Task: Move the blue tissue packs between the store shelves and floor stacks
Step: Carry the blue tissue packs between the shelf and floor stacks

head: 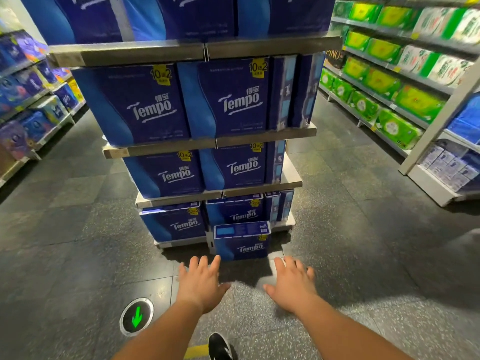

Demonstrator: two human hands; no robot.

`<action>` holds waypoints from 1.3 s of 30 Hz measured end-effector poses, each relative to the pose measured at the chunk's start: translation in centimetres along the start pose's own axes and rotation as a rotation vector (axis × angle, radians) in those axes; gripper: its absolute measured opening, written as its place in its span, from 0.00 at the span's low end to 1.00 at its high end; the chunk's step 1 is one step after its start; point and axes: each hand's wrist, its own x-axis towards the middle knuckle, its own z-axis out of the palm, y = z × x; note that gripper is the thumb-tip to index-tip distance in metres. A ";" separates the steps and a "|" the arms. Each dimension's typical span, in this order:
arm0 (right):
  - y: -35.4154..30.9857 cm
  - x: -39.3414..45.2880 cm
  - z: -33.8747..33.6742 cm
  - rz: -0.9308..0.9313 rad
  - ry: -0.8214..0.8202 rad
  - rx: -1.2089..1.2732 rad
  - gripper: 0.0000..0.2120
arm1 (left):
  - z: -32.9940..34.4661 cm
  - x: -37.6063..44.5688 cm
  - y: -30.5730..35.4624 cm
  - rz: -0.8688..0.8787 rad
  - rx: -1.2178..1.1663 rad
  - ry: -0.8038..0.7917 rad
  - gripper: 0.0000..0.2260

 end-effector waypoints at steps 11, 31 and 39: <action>-1.0 19.1 -3.8 0.125 -0.045 0.052 0.37 | -2.4 22.0 -1.9 0.056 -0.053 -0.135 0.39; 8.1 50.3 24.9 0.069 -0.209 0.006 0.39 | 26.8 51.8 -2.5 -0.040 -0.053 -0.144 0.49; 9.8 59.3 37.9 -0.009 -0.046 0.035 0.45 | 39.8 60.2 -4.5 0.085 -0.027 0.050 0.64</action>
